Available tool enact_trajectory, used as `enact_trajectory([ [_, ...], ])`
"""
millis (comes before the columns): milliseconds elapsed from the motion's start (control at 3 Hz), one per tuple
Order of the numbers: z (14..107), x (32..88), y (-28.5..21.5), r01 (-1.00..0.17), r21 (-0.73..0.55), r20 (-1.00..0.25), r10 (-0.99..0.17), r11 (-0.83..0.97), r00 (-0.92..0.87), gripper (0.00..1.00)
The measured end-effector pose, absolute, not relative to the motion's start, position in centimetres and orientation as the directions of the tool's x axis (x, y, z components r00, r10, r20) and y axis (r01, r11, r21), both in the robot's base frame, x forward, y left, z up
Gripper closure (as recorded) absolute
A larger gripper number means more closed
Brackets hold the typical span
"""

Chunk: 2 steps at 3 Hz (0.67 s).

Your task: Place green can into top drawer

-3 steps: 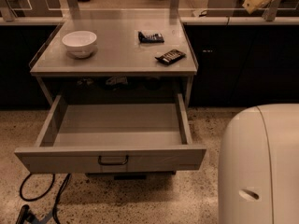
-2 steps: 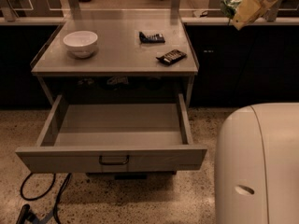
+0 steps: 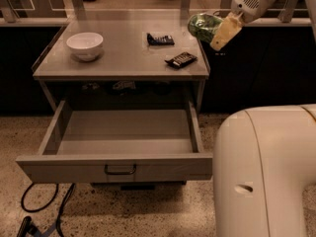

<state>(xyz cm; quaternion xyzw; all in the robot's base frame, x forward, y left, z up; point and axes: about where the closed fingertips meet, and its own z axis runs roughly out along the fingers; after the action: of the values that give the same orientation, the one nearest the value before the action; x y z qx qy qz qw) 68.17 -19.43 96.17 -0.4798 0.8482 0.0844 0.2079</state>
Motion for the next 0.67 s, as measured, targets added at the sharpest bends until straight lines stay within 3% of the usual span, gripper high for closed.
enact_trajectory([
  [667, 96.1, 70.08, -18.44, -0.873, -0.119, -0.473, -0.8, 0.473, -0.369, 1.0],
])
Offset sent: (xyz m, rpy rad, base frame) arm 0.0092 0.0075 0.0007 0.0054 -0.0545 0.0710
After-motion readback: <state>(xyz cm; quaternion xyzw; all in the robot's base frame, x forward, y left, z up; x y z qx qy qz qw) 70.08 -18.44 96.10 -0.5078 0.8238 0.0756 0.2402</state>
